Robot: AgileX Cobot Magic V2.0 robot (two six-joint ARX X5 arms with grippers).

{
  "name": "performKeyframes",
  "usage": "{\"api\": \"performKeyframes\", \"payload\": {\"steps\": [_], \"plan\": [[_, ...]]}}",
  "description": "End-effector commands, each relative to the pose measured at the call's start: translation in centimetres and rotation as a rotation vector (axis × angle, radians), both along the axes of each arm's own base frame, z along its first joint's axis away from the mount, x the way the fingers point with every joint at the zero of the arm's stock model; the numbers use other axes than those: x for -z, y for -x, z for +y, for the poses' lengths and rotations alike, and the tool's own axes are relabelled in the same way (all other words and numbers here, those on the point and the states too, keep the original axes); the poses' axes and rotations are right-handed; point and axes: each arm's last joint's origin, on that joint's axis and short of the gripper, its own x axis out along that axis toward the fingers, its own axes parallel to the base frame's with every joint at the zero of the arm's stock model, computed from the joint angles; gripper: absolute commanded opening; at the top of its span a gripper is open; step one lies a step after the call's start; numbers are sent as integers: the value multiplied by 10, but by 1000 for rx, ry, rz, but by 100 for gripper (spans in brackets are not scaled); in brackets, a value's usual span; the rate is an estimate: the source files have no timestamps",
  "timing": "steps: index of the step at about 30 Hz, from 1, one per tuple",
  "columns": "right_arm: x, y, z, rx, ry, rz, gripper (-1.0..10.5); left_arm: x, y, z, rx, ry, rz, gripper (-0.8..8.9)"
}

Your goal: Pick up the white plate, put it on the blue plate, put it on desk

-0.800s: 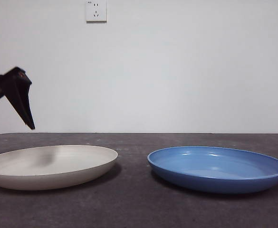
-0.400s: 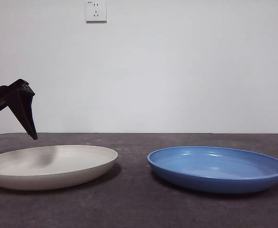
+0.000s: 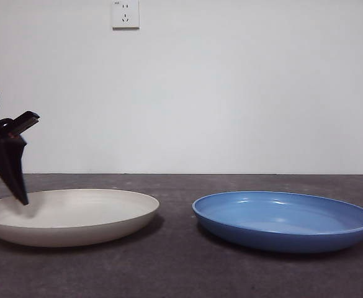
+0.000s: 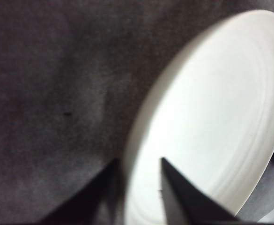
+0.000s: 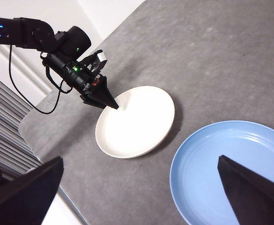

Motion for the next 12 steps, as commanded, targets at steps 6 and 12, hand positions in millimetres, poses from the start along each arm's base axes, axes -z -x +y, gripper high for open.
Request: {"api": "performKeyframes", "payload": {"steps": [6,12], "plan": [[-6,0,0,8,-20,-3,578,5,-4,2,0,-85,4,14],[-6,0,0,11,-24,3,578,5,-5,3,-3,-106,-9,14]]}}
